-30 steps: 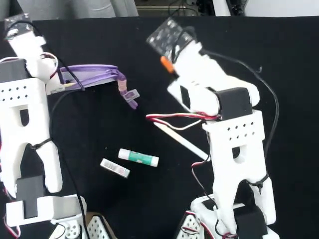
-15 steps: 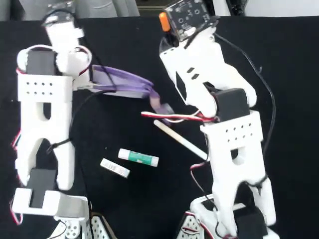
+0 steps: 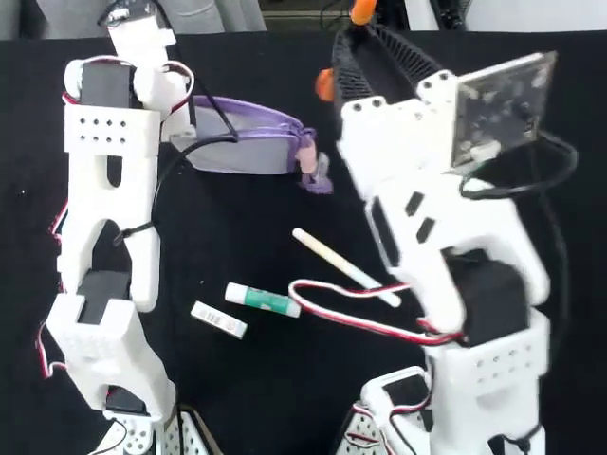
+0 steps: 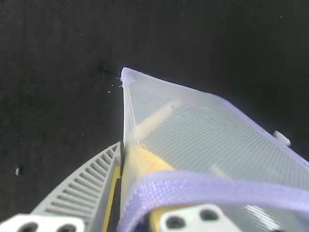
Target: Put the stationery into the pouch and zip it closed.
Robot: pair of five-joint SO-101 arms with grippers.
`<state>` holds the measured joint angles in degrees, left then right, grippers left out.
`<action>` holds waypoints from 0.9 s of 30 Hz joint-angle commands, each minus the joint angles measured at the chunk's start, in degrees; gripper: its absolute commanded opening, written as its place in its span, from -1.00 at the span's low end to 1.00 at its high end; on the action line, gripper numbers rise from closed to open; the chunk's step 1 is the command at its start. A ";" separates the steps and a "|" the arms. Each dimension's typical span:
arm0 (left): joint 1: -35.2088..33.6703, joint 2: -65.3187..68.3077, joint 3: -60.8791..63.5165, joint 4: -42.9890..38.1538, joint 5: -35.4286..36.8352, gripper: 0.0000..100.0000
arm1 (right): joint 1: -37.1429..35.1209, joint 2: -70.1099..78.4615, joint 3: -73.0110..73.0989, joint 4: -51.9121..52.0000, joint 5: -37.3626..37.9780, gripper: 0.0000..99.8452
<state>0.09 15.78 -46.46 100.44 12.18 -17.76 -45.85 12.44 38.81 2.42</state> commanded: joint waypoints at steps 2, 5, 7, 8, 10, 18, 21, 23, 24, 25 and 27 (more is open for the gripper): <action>2.59 0.09 -1.27 0.44 1.14 -0.94 | -5.19 -6.64 15.52 -18.55 -0.97 -0.98; 3.65 0.09 -0.04 0.44 1.23 -0.94 | -7.12 -11.38 26.68 -31.30 -0.97 -0.98; 3.56 0.09 -0.13 0.35 1.23 -0.94 | -7.21 -13.93 32.92 -38.07 -0.97 -0.98; 3.56 0.09 -0.22 0.35 1.14 -0.94 | -7.21 -14.99 35.38 -40.70 -0.97 -0.98; 3.56 0.09 -0.13 0.35 1.05 -0.94 | -7.21 -16.31 39.25 -44.57 -1.14 -0.98; 3.56 0.09 0.04 0.35 0.97 -0.94 | -9.41 -16.92 46.11 -46.59 -1.32 -0.98; 3.47 0.09 0.22 0.35 0.97 -0.94 | -11.34 -16.75 46.73 -46.51 -0.97 -0.98; 3.47 0.09 0.22 0.35 0.88 -0.94 | -11.78 -16.48 47.16 -46.33 -0.88 -0.98; 3.47 0.09 0.22 0.35 0.88 -0.94 | -11.78 -16.48 47.78 -46.51 -0.88 -0.98; 3.47 0.09 0.22 0.35 0.88 -0.94 | -11.78 -16.48 48.48 -46.68 -0.88 -0.98; 3.47 0.09 0.13 0.35 0.88 -0.94 | -11.78 -16.40 49.89 -46.68 0.35 -0.97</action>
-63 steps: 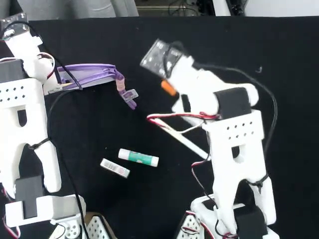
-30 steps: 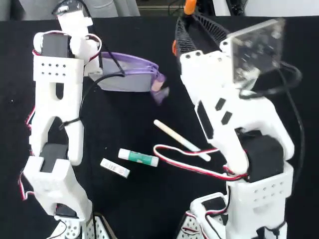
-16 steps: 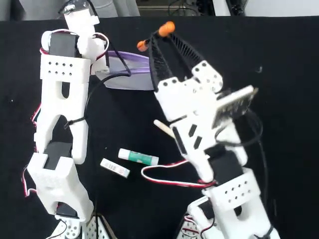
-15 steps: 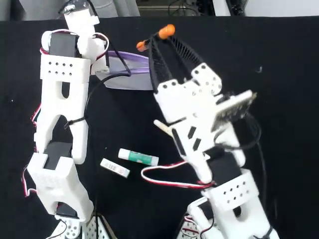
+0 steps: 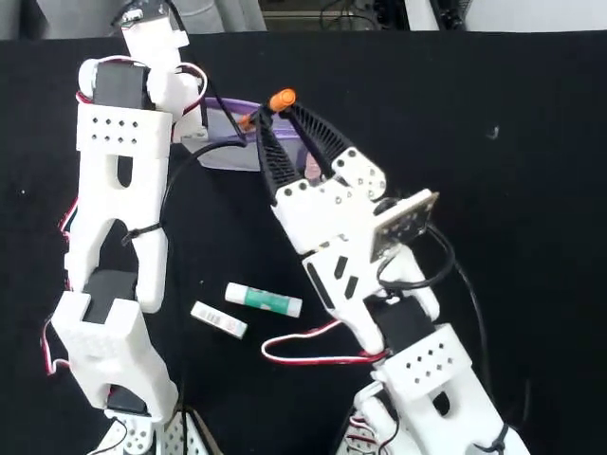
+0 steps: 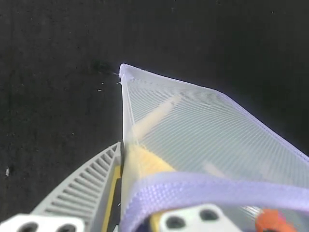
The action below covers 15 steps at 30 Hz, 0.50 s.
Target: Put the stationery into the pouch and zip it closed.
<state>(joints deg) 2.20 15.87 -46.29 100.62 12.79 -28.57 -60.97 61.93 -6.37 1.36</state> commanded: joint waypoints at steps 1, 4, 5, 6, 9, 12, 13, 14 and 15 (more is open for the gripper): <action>1.36 0.00 -0.04 0.18 0.26 -0.94 | -0.97 -1.10 1.19 -1.49 2.81 -0.97; 1.36 0.00 -0.22 0.18 0.26 -0.94 | -1.41 1.71 1.45 -1.49 5.54 -0.97; 1.36 0.00 -0.22 0.18 0.26 -0.94 | -1.93 3.21 0.84 -1.58 5.98 -0.97; 1.36 0.00 -0.31 0.18 0.26 -0.94 | -2.37 4.97 -0.04 -1.14 6.86 -0.97; 1.27 0.00 -0.22 0.18 0.26 -0.94 | -3.34 10.59 -1.71 -1.05 8.88 -0.88; 0.04 0.00 -0.31 0.18 0.26 -0.94 | -3.43 14.81 -3.74 -1.05 9.41 -0.63; -0.57 0.00 -0.31 0.18 0.26 -0.94 | -3.34 15.34 -4.09 -1.05 9.41 -0.56; -1.36 0.00 -0.40 0.18 0.26 -0.94 | -3.16 15.43 -4.18 -1.05 9.41 -0.49; -1.89 0.00 -0.40 0.09 0.26 -0.94 | -3.16 15.25 -4.18 -1.05 9.41 -0.43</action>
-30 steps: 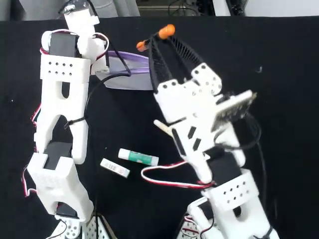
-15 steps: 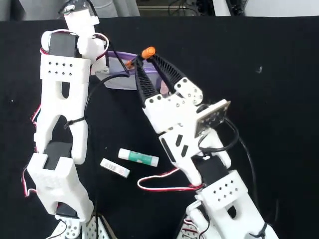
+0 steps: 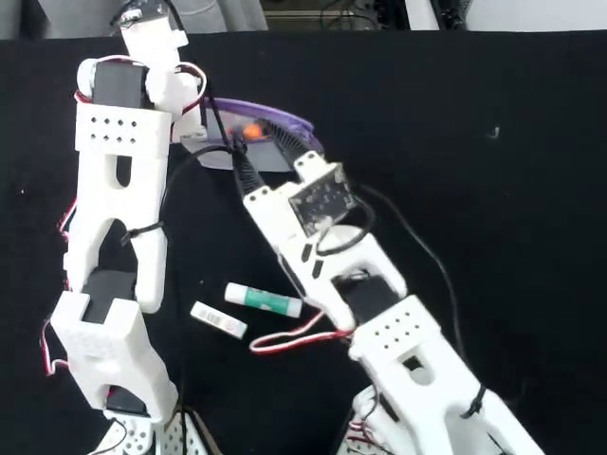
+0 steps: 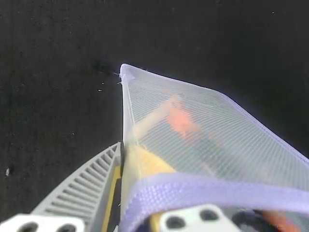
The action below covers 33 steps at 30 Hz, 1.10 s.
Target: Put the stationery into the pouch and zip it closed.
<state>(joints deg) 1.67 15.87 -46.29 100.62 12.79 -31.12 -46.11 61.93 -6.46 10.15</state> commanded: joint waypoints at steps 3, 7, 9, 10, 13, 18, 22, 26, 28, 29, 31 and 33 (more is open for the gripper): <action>-2.15 0.18 -0.40 0.09 0.26 -0.94 | -0.53 -1.54 -4.09 -0.26 0.62 -0.36; -2.15 0.53 -0.40 0.09 0.18 -0.94 | -0.44 -7.60 -5.85 6.51 0.62 -0.36; -2.42 0.62 -0.31 0.09 0.09 -0.94 | 1.14 -12.00 -7.87 12.22 2.37 -0.36; -2.86 0.62 -0.31 0.09 0.09 -0.94 | 1.67 -14.46 -9.54 15.74 3.78 -0.36; -4.44 0.62 -0.22 0.00 0.00 -0.94 | 2.20 -20.00 -16.04 28.04 7.82 -0.36; -7.69 0.62 0.13 0.00 -1.85 -0.94 | 2.02 -21.41 -28.00 53.10 15.21 -0.36; -9.45 0.70 0.13 0.00 -1.85 -0.94 | 2.64 -19.03 -33.27 69.36 18.37 -0.36; -10.77 0.70 0.57 -1.05 -1.85 -0.94 | 5.27 -17.01 -32.22 77.80 20.57 -0.36; -12.00 0.70 1.98 -2.64 -1.85 -0.94 | 6.15 -15.78 -28.88 79.21 22.59 -0.36; -12.70 0.70 2.86 -3.60 -1.76 -0.94 | 6.24 -15.08 -26.59 79.12 23.30 -0.36; -14.11 0.70 4.53 -5.27 -1.76 -0.94 | 6.51 -13.41 -21.23 77.01 24.26 -0.36; -15.43 0.70 6.11 -7.03 -1.85 -0.94 | 6.51 -11.38 -15.60 73.49 24.44 -0.36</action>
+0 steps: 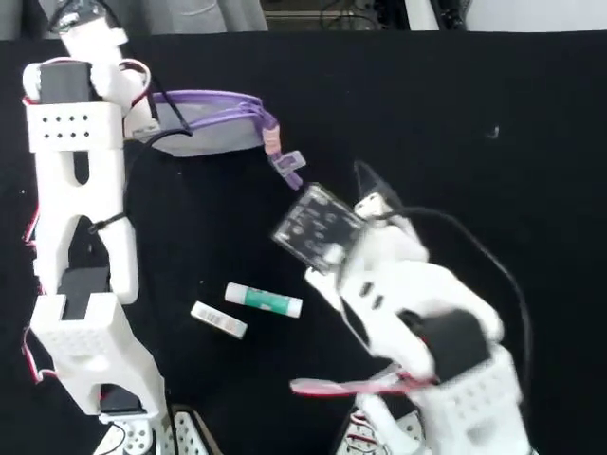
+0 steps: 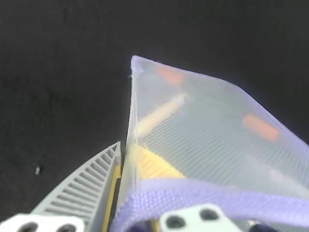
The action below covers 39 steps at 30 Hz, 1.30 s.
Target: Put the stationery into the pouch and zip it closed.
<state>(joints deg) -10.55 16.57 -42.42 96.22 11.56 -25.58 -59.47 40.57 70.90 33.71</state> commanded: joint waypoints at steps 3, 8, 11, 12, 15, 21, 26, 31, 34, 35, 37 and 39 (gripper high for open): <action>-5.05 0.00 3.65 -4.66 -0.62 -0.94 | 0.97 5.49 12.18 -10.20 0.88 -0.36; -6.46 0.00 3.74 -5.27 -0.62 -0.94 | 0.97 14.46 16.31 -17.58 0.88 -0.36; -6.55 0.00 3.74 -5.19 -0.62 -0.94 | 0.97 22.37 16.22 -21.36 0.88 -0.36; -6.55 0.00 3.74 -5.19 -0.62 -0.94 | 0.97 25.19 15.96 -22.77 0.88 -0.36; -6.55 0.00 3.74 -5.10 -0.62 -0.94 | 0.97 33.63 13.41 -25.58 0.88 -0.36; -6.55 0.00 3.82 -5.10 -0.62 -0.94 | 1.14 46.99 6.02 -26.20 0.88 -0.36; -6.55 0.00 3.82 -5.01 -0.62 -0.94 | 6.24 55.16 0.48 -29.89 0.88 -0.36; -6.55 0.00 3.91 -4.92 -0.62 -0.94 | 9.85 62.02 -4.44 -31.03 0.88 -0.38; -6.55 0.00 3.91 -4.92 -0.62 -0.94 | 9.76 64.40 -7.78 -28.31 0.88 -0.55; -6.55 0.00 3.91 -4.92 -0.62 -0.94 | 9.76 64.92 -8.48 -27.96 0.79 -0.64; -6.55 0.00 4.79 -5.19 -0.62 -0.94 | 9.85 65.63 -9.10 -27.69 0.62 -0.82; -6.46 0.00 5.32 -5.27 -0.62 -0.94 | 9.93 65.71 -9.10 -27.69 0.62 -0.98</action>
<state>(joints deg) -14.51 15.87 -38.73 91.21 11.56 -16.88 6.37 34.51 42.68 34.07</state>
